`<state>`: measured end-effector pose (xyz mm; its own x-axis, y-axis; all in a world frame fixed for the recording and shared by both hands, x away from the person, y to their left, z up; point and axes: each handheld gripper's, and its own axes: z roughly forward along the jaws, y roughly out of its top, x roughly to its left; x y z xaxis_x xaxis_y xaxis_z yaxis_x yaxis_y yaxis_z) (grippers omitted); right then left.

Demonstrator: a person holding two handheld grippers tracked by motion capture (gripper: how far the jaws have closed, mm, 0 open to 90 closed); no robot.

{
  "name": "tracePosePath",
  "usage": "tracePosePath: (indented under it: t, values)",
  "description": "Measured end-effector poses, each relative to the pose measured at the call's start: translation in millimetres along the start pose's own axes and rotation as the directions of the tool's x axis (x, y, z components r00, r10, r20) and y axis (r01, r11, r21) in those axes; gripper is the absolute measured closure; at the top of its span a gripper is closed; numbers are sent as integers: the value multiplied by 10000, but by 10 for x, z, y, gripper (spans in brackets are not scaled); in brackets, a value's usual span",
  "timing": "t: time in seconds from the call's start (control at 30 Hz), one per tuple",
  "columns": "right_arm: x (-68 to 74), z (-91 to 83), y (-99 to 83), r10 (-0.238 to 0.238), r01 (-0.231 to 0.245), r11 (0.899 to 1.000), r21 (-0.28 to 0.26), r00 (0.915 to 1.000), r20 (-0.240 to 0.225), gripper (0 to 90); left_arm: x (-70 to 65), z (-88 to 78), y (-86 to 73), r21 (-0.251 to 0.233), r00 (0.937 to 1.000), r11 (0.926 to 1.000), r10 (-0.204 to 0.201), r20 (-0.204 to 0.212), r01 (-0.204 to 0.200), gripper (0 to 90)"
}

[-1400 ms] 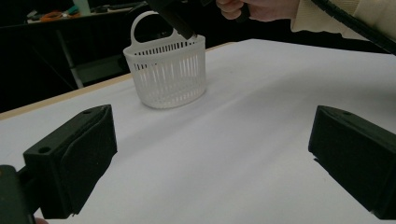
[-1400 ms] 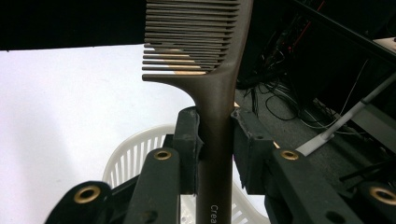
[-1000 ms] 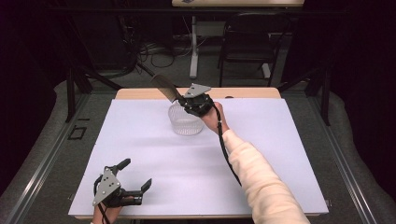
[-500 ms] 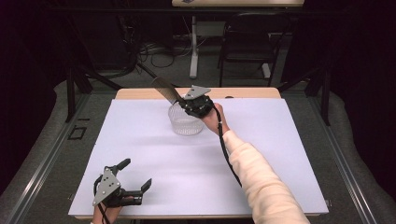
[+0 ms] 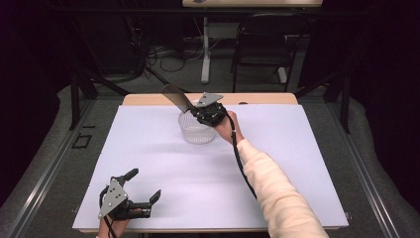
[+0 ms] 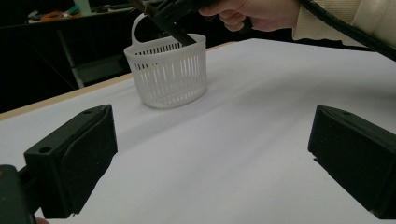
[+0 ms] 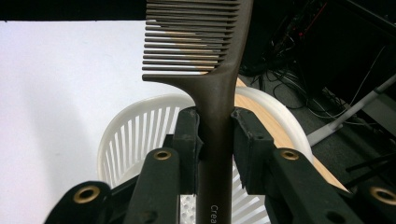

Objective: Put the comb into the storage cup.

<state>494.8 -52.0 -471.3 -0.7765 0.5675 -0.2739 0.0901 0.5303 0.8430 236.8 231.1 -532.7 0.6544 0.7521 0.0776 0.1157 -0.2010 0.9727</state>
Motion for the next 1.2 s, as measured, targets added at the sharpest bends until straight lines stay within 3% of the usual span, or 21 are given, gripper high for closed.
tracePosePath:
  t: [1.2]
  values:
    - [33,66,-55,-148,166,9984,549,9994,-321,724,4,-2,-2,-11,10000,10000,-24,-10,24,13]
